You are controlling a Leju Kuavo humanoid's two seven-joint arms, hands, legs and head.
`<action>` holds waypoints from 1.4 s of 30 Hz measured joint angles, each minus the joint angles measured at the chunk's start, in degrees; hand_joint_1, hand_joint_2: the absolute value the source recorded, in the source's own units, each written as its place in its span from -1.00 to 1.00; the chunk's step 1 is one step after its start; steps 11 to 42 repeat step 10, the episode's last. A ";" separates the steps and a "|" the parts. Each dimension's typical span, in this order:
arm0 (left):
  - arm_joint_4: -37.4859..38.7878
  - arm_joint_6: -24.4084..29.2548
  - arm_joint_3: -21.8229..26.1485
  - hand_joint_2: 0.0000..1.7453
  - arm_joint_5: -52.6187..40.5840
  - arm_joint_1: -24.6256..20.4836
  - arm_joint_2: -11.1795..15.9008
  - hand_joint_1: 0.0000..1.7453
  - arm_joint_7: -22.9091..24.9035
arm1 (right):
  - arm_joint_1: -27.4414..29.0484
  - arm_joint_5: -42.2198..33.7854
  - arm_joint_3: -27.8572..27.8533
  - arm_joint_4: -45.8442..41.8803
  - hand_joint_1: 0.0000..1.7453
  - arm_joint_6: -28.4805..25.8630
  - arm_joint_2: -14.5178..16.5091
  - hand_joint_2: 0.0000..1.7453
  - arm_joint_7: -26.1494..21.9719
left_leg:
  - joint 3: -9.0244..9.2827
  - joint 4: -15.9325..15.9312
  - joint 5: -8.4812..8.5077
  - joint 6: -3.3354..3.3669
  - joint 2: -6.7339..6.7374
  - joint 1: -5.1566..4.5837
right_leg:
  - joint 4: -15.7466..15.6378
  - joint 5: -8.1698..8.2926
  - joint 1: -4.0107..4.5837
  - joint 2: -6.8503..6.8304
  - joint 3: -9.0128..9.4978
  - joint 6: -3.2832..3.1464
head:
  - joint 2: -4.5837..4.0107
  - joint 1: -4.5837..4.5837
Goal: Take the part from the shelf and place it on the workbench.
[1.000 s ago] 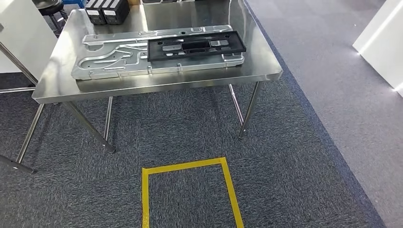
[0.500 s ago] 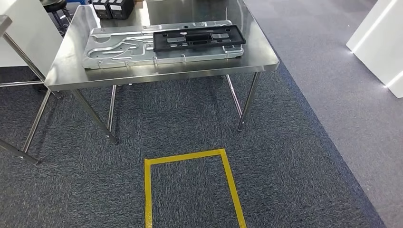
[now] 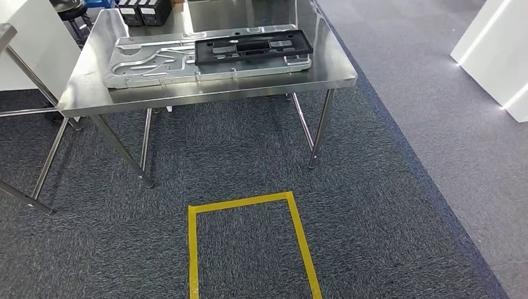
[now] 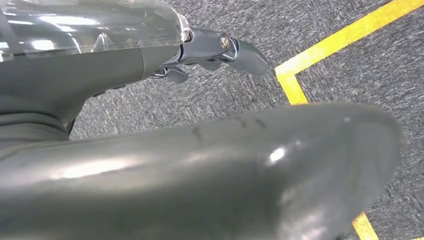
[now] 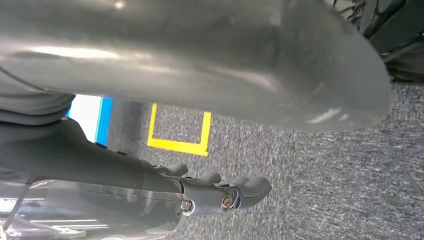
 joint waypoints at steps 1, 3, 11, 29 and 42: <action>0.00 0.01 -0.03 -1.00 0.00 -0.01 0.00 -1.00 0.02 | -0.02 -0.05 -0.05 0.00 -1.00 0.02 0.00 0.00 -0.01 | 0.29 -0.80 -0.23 0.30 -0.01 -0.12 | 0.16 0.05 0.08 0.00 -0.20 0.26 | 0.00 0.00; 0.00 0.02 -0.07 -1.00 0.00 0.01 -0.01 -1.00 0.05 | -0.11 -0.09 -0.20 0.00 -1.00 -0.01 -0.03 1.00 -0.02 | -0.07 -1.17 -0.01 0.96 -0.01 -0.02 | 0.37 0.13 0.15 0.02 -0.41 0.89 | 0.00 0.00; -0.02 0.46 -0.09 -1.00 0.00 0.03 -0.04 -1.00 0.24 | -0.11 -1.84 -1.40 0.00 -1.00 0.60 -0.15 1.00 -1.78 | -1.09 -1.52 0.81 2.43 0.07 0.23 | 17.50 -8.16 -0.54 0.57 -8.79 2.41 | 0.00 0.00; -0.02 0.46 -0.09 -1.00 0.00 0.03 -0.04 -1.00 0.24 | -0.11 -1.84 -1.40 0.00 -1.00 0.60 -0.15 1.00 -1.78 | -1.09 -1.52 0.81 2.43 0.07 0.23 | 17.50 -8.16 -0.54 0.57 -8.79 2.41 | 0.00 0.00; -0.02 0.46 -0.09 -1.00 0.00 0.03 -0.04 -1.00 0.24 | -0.11 -1.84 -1.40 0.00 -1.00 0.60 -0.15 1.00 -1.78 | -1.09 -1.52 0.81 2.43 0.07 0.23 | 17.50 -8.16 -0.54 0.57 -8.79 2.41 | 0.00 0.00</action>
